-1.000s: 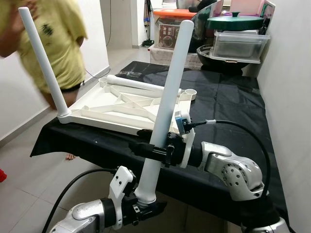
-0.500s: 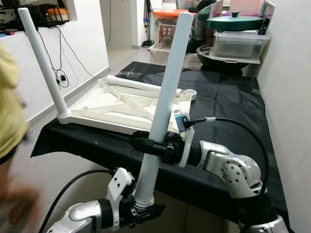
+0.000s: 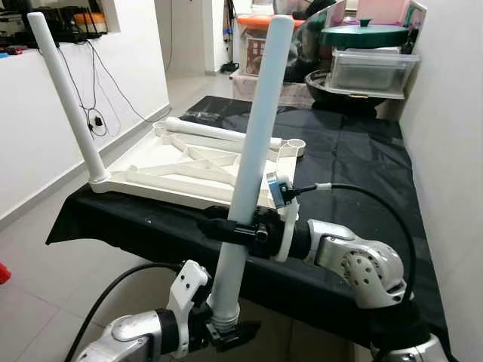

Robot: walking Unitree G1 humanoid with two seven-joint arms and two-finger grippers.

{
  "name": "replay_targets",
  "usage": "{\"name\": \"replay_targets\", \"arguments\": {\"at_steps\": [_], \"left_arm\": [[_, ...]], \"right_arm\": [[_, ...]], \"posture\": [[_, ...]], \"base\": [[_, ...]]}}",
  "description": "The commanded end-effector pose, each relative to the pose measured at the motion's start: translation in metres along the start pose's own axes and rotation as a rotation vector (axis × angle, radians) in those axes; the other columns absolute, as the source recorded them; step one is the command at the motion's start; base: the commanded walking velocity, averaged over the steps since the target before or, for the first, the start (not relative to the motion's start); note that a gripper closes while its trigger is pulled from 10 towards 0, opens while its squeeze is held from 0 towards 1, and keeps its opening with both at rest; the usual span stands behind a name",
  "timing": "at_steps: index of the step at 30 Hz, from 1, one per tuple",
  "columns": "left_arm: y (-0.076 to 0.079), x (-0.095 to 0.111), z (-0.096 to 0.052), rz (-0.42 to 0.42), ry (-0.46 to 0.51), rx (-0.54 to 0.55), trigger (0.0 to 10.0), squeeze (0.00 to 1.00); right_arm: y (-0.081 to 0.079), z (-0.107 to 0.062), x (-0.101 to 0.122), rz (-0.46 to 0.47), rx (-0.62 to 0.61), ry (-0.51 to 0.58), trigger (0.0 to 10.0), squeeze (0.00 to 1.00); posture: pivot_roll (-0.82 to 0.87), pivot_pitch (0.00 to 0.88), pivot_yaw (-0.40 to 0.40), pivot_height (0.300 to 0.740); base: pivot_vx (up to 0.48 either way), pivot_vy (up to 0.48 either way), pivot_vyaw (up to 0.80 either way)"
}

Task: Building children table

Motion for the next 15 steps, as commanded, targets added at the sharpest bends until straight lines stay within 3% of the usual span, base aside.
{"name": "replay_targets", "arguments": {"at_steps": [1, 2, 5, 7, 8, 9, 10, 11, 13, 14, 15], "left_arm": [[0.000, -0.013, 0.000, -0.002, -0.055, 0.011, 10.0, 0.08], [-0.004, -0.017, -0.002, -0.012, -0.065, 0.033, 10.0, 0.00], [-0.006, -0.019, -0.004, -0.021, -0.068, 0.044, 10.0, 0.00], [-0.013, -0.022, -0.008, -0.038, -0.062, 0.100, 10.0, 0.00], [-0.013, -0.022, -0.008, -0.038, -0.062, 0.100, 10.0, 0.00], [-0.018, -0.023, -0.011, -0.051, -0.052, 0.145, 10.0, 0.00], [-0.035, -0.022, -0.017, -0.041, -0.027, 0.291, 10.0, 0.00], [-0.035, -0.022, -0.017, -0.041, -0.027, 0.291, 10.0, 0.00], [-0.053, -0.011, -0.023, -0.031, 0.036, 0.452, 10.0, 0.00], [-0.053, -0.011, -0.023, -0.031, 0.036, 0.452, 10.0, 0.00], [-0.058, -0.006, -0.025, -0.036, 0.069, 0.504, 10.0, 0.00]], "right_arm": [[-0.002, -0.002, 0.015, -0.011, 0.012, 0.048, 0.0, 0.00], [0.002, -0.008, 0.019, -0.011, -0.009, 0.070, 0.0, 0.00], [0.005, -0.012, 0.022, -0.011, -0.028, 0.084, 0.0, 0.00], [0.021, -0.026, 0.029, -0.019, -0.134, 0.144, 0.0, 0.00], [0.021, -0.026, 0.029, -0.019, -0.134, 0.144, 0.0, 0.00], [0.032, -0.036, 0.034, -0.031, -0.213, 0.188, 0.0, 0.00], [0.053, -0.060, 0.046, -0.055, -0.399, 0.303, 0.0, 0.00], [0.053, -0.060, 0.046, -0.055, -0.399, 0.303, 0.0, 0.00], [0.072, -0.084, 0.060, -0.171, -0.650, 0.397, 0.0, 0.00], [0.072, -0.084, 0.060, -0.171, -0.650, 0.397, 0.0, 0.00], [0.076, -0.093, 0.065, -0.220, -0.736, 0.430, 0.0, 0.00]], "posture": [[0.01, 0.000, -0.018, 0.740], [0.02, 0.000, -0.023, 0.740], [0.01, 0.000, -0.021, 0.740], [0.02, 0.000, -0.026, 0.740], [0.02, 0.000, -0.026, 0.740], [0.02, 0.000, -0.026, 0.740], [0.02, 0.000, -0.021, 0.740], [0.02, 0.000, -0.021, 0.740], [0.01, 0.000, -0.017, 0.740], [0.01, 0.000, -0.017, 0.740], [0.01, 0.000, -0.015, 0.740]], "base": [[0.000, 0.000, 0.00], [0.000, 0.000, 0.00], [0.000, 0.000, 0.00], [0.000, 0.000, 0.00], [0.000, 0.000, 0.00], [0.000, 0.000, 0.00], [0.000, 0.000, 0.00], [0.000, 0.000, 0.00], [0.000, 0.000, 0.00], [0.000, 0.000, 0.00], [0.000, 0.000, 0.00]]}}
Point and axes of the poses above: a point about 5 cm out from each wrist's last joint towards the gripper, its own z axis pointing out of the wrist towards the gripper, its own x axis along the axis of the wrist's last joint, y = z × x, the point moved 5 cm from there along z, pointing out of the wrist towards the gripper, and after that the axes turned 6 degrees about z, right-handed, at the moved point
